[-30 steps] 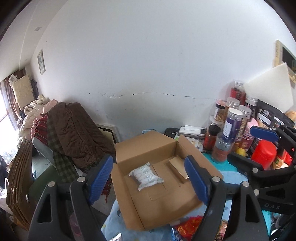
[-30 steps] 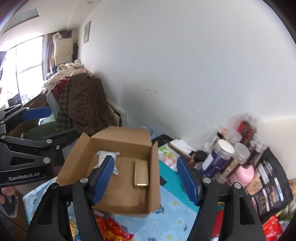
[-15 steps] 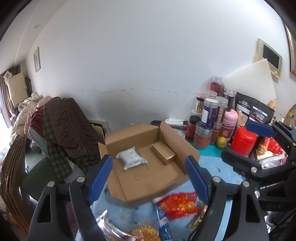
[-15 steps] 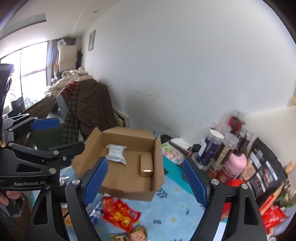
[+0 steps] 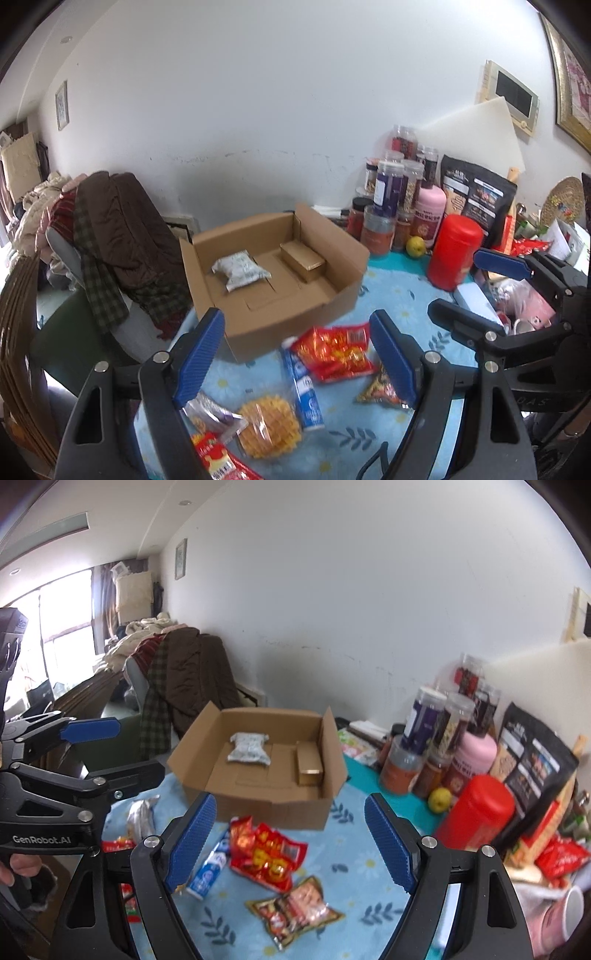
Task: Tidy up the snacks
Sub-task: 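Withdraw both open tools from the box back over the table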
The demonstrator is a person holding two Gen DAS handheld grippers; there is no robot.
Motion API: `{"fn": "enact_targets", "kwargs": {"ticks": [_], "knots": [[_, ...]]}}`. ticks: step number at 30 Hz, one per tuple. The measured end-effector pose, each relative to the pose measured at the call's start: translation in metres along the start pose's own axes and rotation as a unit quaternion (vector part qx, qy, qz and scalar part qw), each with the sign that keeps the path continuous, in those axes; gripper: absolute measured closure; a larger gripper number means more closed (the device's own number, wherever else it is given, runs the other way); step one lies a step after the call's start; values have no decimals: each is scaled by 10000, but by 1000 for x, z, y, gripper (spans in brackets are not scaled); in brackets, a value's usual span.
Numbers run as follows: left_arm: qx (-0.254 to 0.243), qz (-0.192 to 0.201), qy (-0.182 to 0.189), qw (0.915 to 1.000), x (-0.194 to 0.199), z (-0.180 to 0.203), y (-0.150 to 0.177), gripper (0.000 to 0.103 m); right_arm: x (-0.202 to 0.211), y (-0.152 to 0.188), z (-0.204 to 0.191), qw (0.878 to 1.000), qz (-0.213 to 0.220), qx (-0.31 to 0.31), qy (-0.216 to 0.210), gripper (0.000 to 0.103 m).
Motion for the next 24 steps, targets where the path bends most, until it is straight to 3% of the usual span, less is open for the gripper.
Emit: {"fn": "enact_targets", "kwargs": {"ticks": [11, 24], "knots": [[42, -323, 77, 9994, 3, -2, 48, 22, -2, 43, -19, 9994, -205, -183, -186, 20], [501, -897, -334, 9941, -15, -21, 111, 22, -24, 89, -47, 9965, -546, -242, -592, 20]]}}
Point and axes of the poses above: each gripper's, at about its wrist camera, not at the fingertips, and x roughly against the way its jaws point, z to its right, y to its underside, the point moved 3 cm from there along -x, roughly the way its jaws point, and after that the axes turned 10 degrees about -y, right-handed, at the moved point
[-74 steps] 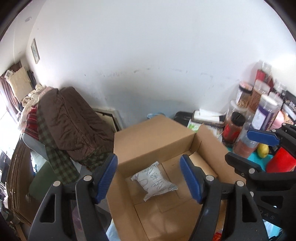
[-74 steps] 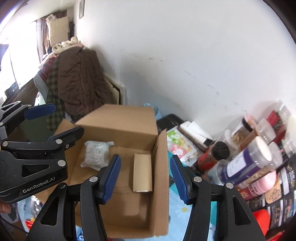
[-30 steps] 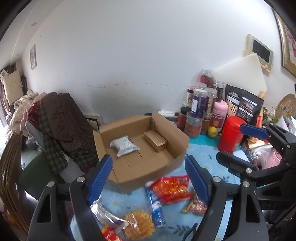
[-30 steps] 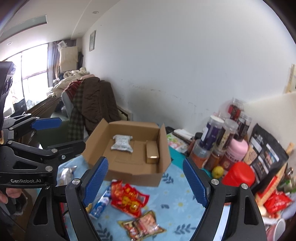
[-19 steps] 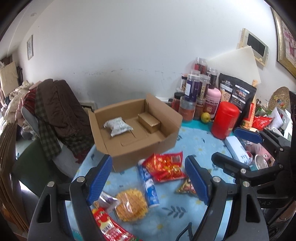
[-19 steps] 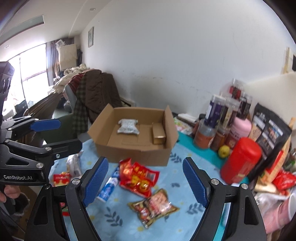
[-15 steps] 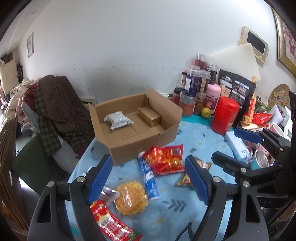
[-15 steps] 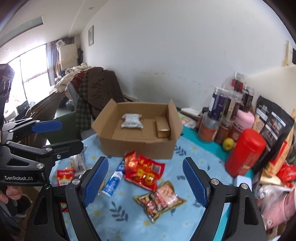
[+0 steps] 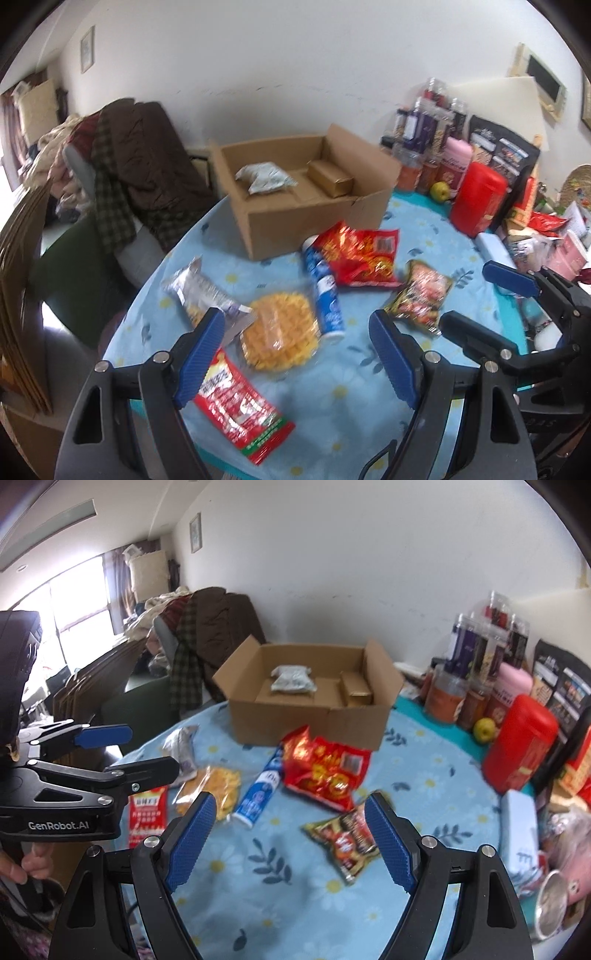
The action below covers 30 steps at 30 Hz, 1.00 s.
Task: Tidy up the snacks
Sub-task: 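Withdraw both open tools from the box back over the table, then grasp the red spicy-strip packet with the left tool while the right tool grasps the blue tube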
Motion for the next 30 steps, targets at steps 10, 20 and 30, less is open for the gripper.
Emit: {"fn": "enact_targets", "kwargs": {"ticks": [10, 20, 30], "knots": [[545, -556, -505, 9957, -32, -25, 44, 22, -39, 23, -16, 9992, -373, 54, -122, 20], [944, -1100, -793, 9862, -62, -51, 72, 22, -68, 30, -29, 9976, -636, 171, -235, 20], [822, -1410, -1126, 9801, -84, -48, 71, 22, -78, 26, -27, 9973, -708, 180, -116, 20]]}}
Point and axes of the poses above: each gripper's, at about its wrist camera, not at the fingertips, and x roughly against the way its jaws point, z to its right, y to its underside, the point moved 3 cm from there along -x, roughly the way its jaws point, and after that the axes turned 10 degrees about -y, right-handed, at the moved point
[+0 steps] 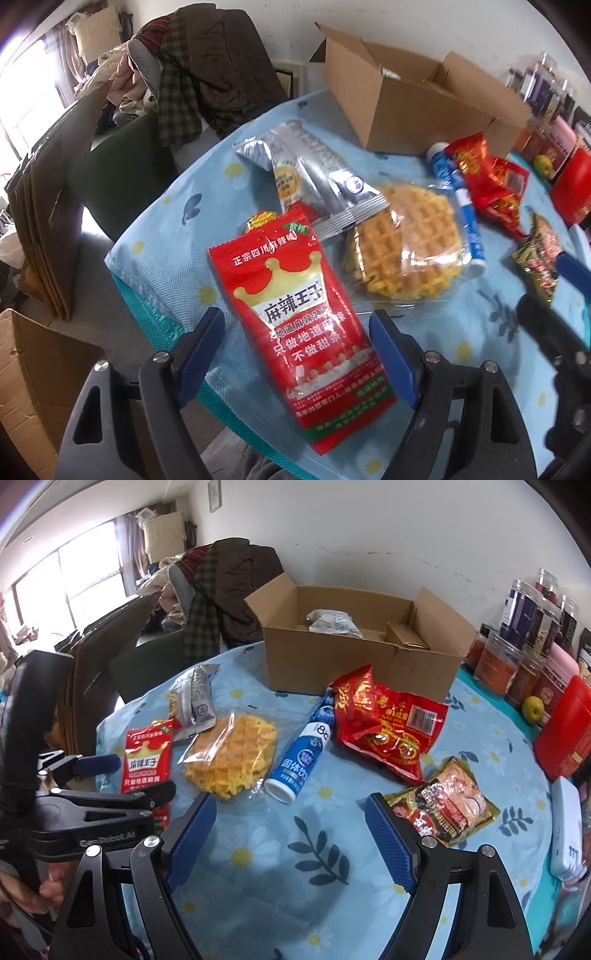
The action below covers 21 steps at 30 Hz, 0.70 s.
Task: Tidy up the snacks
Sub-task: 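Grasp the red spicy-strip packet with the left tool while the right tool grasps the blue tube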
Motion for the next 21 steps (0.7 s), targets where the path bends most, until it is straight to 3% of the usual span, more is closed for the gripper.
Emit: {"fn": "enact_targets", "kwargs": {"ticks": [4, 7, 11, 16, 21], "knots": [[-51, 45, -108, 9999, -2, 3, 2, 22, -2, -2, 3, 10000, -17, -25, 31, 20], [22, 95, 30, 9999, -4, -1, 4, 23, -4, -4, 7, 10000, -24, -54, 4, 20], [132, 169, 210, 9995, -7, -13, 2, 42, -10, -9, 15, 9999, -42, -152, -33, 20], [151, 282, 376, 9988, -5, -13, -2, 48, -25, -17, 24, 9993, -170, -329, -95, 20], [-61, 459, 501, 9977, 1, -2, -3, 50, -47, -27, 32, 9974, -393, -531, -302, 32]]}}
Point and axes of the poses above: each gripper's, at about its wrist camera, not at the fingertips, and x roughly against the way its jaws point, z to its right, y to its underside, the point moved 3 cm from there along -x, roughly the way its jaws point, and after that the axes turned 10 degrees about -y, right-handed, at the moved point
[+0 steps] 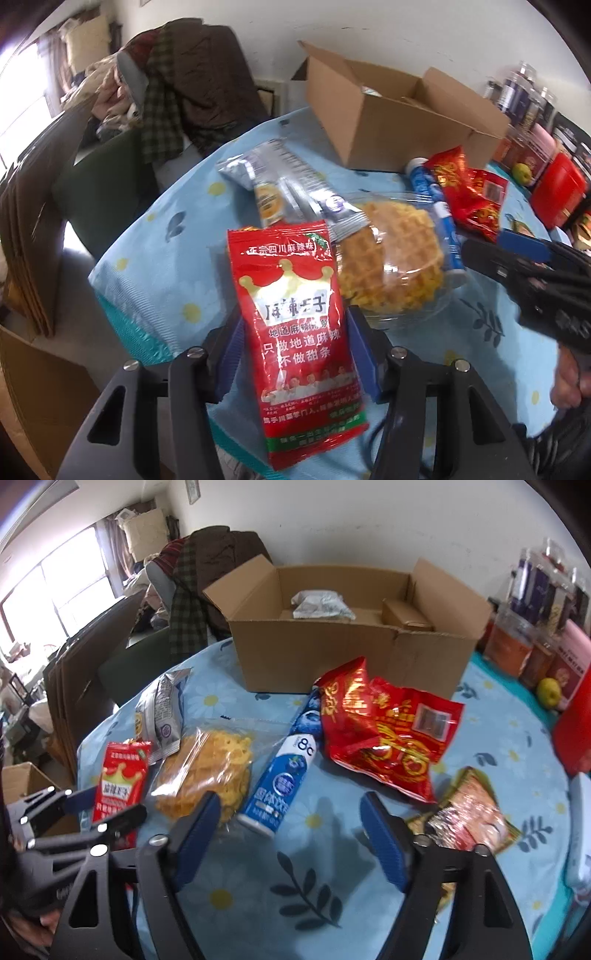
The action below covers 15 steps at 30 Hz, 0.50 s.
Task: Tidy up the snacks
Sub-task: 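Grasp the red spicy-strip packet with the left tool while the right tool grasps the blue tube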
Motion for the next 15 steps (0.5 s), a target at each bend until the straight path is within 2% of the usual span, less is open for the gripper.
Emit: {"fn": "enact_targets", "kwargs": {"ticks": [6, 13, 15], "knots": [[-50, 4, 139, 9999, -3, 2, -3, 50, -15, -8, 7, 9998, -122, -119, -105, 45], [34, -191, 45, 9998, -10, 1, 1, 48, -32, 6, 19, 9980, -538, -294, -128, 73], [-31, -233, 28, 9997, -12, 3, 1, 47, -28, 8, 18, 9985, -467, -253, -101, 75]]}}
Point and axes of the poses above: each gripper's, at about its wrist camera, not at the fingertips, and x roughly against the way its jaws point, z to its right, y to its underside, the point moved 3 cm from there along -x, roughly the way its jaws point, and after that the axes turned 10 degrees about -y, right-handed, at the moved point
